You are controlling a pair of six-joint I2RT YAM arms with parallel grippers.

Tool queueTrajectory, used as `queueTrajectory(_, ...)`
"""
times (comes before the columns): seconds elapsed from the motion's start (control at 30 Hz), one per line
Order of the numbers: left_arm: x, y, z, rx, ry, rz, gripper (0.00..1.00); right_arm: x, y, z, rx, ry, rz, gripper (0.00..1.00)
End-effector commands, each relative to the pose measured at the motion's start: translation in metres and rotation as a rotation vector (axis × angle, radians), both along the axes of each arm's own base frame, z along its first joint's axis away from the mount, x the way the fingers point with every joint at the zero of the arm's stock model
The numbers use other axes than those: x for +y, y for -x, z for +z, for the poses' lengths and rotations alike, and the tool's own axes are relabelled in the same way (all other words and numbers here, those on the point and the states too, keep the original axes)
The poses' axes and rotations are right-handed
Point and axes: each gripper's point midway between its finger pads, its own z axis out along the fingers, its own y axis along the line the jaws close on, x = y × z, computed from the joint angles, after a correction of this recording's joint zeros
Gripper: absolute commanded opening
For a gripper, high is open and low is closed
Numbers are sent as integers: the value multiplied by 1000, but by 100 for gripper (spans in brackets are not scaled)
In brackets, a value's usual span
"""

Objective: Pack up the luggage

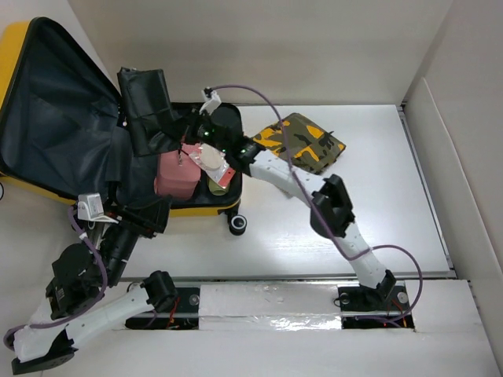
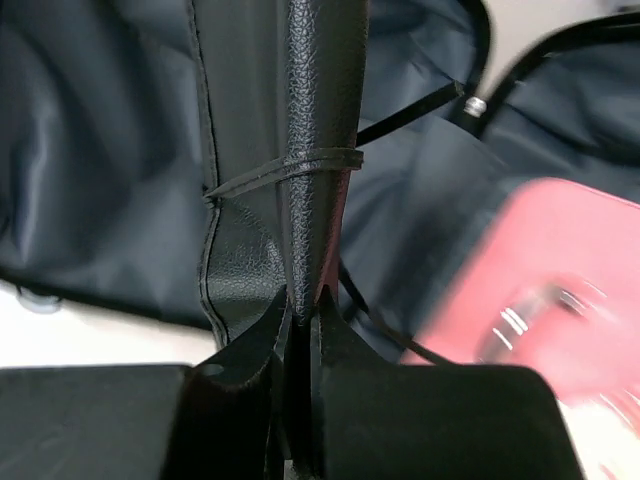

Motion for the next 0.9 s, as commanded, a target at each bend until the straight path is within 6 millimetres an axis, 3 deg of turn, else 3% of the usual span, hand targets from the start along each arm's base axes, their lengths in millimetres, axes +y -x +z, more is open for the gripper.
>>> queueTrajectory(0.0,19,3,20,-26,99,48,55,16,-13,45,17,-196,-87,0)
queueTrajectory(0.07,21,3,19,-25,103,56,55,26,-10,55,28,-258,-105,0)
queueTrajectory(0.1,23,4,20,-30,110,58,55,34,-17,35,56,-252,-112,0)
queueTrajectory(0.2,24,3,20,-30,109,63,55,41,-16,34,61,-251,-124,19)
queueTrajectory(0.23,24,3,20,-30,107,64,55,39,-15,37,56,-258,-126,36)
queueTrajectory(0.27,24,3,20,-28,107,64,54,40,-18,17,79,-223,-138,44)
queueTrajectory(0.3,24,4,21,-29,110,64,55,37,-18,17,77,-218,-148,49)
queueTrajectory(0.33,24,3,21,-29,112,64,54,29,-15,36,56,-241,-159,57)
queueTrajectory(0.37,24,3,22,-29,112,64,55,25,-14,37,51,-237,-168,61)
queueTrajectory(0.4,23,3,22,-28,110,62,55,24,-14,32,37,-212,-176,64)
queueTrajectory(0.47,23,3,24,-27,113,62,55,18,-8,50,11,-208,-167,69)
queueTrajectory(0.53,20,2,25,-20,106,58,54,12,-7,54,-18,-193,-150,67)
queueTrajectory(0.57,18,2,28,-22,108,51,55,3,1,76,-45,-214,-145,66)
queueTrajectory(0.6,14,1,28,-15,105,44,54,-5,1,81,-70,-207,-149,65)
queueTrajectory(0.63,11,1,30,-15,105,34,55,-6,6,62,-69,-173,-132,59)
queueTrajectory(0.67,7,2,35,-20,107,16,54,-24,-3,63,-83,-168,-152,51)
queueTrajectory(0.7,-1,-2,34,-9,83,9,54,-48,7,94,-142,-187,-159,42)
queueTrajectory(0.73,-7,-4,34,-3,70,-1,52,-63,8,95,-158,-174,-167,27)
queueTrajectory(0.77,-14,-4,37,-2,59,-22,51,-84,-5,56,-131,-102,-206,19)
queueTrajectory(0.8,-32,-11,32,25,12,-37,49,-115,4,84,-196,-105,-237,12)
queueTrajectory(0.83,-43,-13,33,33,2,-61,46,-134,1,74,-202,-69,-265,5)
queueTrajectory(0.87,-59,-12,34,35,-12,-120,43,-154,-3,23,-143,44,-290,3)
